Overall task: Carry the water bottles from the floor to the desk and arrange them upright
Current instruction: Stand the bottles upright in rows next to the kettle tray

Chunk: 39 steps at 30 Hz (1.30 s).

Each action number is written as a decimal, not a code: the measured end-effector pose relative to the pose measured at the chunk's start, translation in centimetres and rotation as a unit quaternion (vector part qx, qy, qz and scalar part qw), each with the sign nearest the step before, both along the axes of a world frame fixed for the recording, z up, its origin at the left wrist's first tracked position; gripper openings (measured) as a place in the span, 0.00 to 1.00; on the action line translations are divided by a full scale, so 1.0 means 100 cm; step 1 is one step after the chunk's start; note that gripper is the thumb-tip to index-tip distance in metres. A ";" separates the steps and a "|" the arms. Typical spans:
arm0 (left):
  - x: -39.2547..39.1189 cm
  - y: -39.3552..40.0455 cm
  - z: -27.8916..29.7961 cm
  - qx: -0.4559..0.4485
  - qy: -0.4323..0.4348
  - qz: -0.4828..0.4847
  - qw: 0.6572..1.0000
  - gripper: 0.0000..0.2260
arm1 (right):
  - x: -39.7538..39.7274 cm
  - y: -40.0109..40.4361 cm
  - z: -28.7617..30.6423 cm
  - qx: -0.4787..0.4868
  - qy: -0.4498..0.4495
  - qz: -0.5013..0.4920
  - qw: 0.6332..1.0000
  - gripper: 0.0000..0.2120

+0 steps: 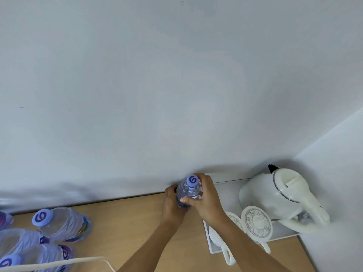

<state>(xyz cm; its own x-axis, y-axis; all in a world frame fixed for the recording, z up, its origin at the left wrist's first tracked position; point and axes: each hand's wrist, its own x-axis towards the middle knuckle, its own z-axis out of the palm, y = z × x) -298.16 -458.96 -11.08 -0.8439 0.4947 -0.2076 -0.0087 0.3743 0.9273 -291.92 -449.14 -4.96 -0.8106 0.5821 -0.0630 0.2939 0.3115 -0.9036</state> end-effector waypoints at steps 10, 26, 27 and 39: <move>-0.008 0.000 0.001 0.015 -0.024 -0.001 1.000 0.24 | -0.007 0.003 -0.003 0.028 -0.030 -0.016 0.999 0.30; 0.000 -0.021 0.001 -0.082 -0.012 0.004 0.997 0.30 | 0.002 -0.011 -0.007 -0.003 -0.011 -0.063 0.998 0.41; 0.003 -0.026 0.000 -0.086 -0.017 0.010 0.996 0.31 | 0.004 -0.014 -0.008 -0.005 -0.017 -0.081 0.997 0.42; 0.036 -0.142 0.012 -0.076 -0.045 0.084 0.993 0.27 | 0.015 -0.121 -0.017 -0.059 -0.085 -0.087 0.991 0.29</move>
